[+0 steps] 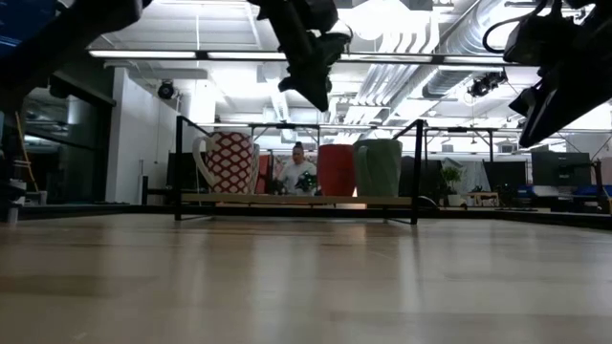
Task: Place coffee mugs
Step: Put the red mug on the shelf
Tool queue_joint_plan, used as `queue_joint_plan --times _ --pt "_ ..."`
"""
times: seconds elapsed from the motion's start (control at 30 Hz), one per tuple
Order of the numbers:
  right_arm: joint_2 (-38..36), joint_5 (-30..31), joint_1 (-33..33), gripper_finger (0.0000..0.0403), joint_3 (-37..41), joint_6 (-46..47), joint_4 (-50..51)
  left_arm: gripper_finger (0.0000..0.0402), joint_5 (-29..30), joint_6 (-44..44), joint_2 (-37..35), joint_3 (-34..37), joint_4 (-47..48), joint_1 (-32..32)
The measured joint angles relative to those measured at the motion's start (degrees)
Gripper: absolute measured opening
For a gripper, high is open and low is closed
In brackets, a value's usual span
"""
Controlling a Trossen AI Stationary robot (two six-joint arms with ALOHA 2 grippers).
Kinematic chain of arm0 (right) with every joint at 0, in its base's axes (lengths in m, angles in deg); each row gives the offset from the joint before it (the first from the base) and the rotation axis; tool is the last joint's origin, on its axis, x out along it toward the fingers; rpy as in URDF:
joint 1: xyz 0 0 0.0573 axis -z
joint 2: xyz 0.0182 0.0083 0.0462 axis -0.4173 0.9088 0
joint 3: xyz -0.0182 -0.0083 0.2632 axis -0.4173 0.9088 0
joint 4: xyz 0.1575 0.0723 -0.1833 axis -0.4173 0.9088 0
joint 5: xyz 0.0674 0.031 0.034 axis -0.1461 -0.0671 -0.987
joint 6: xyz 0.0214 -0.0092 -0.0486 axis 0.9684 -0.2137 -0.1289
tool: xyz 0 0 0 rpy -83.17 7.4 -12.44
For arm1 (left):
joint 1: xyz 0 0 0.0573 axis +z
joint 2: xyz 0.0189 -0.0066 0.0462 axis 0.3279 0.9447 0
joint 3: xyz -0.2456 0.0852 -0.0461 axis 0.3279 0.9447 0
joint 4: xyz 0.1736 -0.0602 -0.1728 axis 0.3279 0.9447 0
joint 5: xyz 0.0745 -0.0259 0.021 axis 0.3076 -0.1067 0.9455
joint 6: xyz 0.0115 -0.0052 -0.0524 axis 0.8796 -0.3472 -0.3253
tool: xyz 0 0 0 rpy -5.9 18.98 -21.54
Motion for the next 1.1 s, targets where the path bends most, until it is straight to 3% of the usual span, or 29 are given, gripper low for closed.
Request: queue_joint_plan --times 0.17,0.37,0.53,0.67,0.83,0.97,1.1 --pt "0.0 0.68 0.0 0.0066 0.0 -1.27 -1.92 0.0036 -0.25 1.73 -0.08 -0.06 1.26 1.64" --pt "0.02 11.52 2.5 0.0066 0.0 -11.09 -16.5 0.0074 1.2 8.02 -0.08 -0.06 6.25 5.68" --pt "0.07 19.08 10.66 0.0066 -2.72 -24.17 -33.68 0.0085 1.62 13.66 -0.29 -0.09 14.11 9.02" --pt "0.52 20.33 19.33 0.0066 -7.75 -34.15 -43.61 0.0085 1.33 19.1 -2.23 0.44 20.76 9.54" --pt "4.58 16.18 30.35 0.0066 -18.55 -37.07 -41.9 0.0085 -1.97 20.99 -11.86 7.06 20.2 10.46" --pt "12.19 7.79 38.2 0.0066 -30.3 -37.27 -31.49 0.0085 -2.04 18.49 -22.23 14.94 19.28 11.15" --pt "23.06 -2.14 44.92 0.0066 -41.92 -37.85 -19.72 0.0085 -2.61 15.81 -33.17 26.22 10.39 11.02"
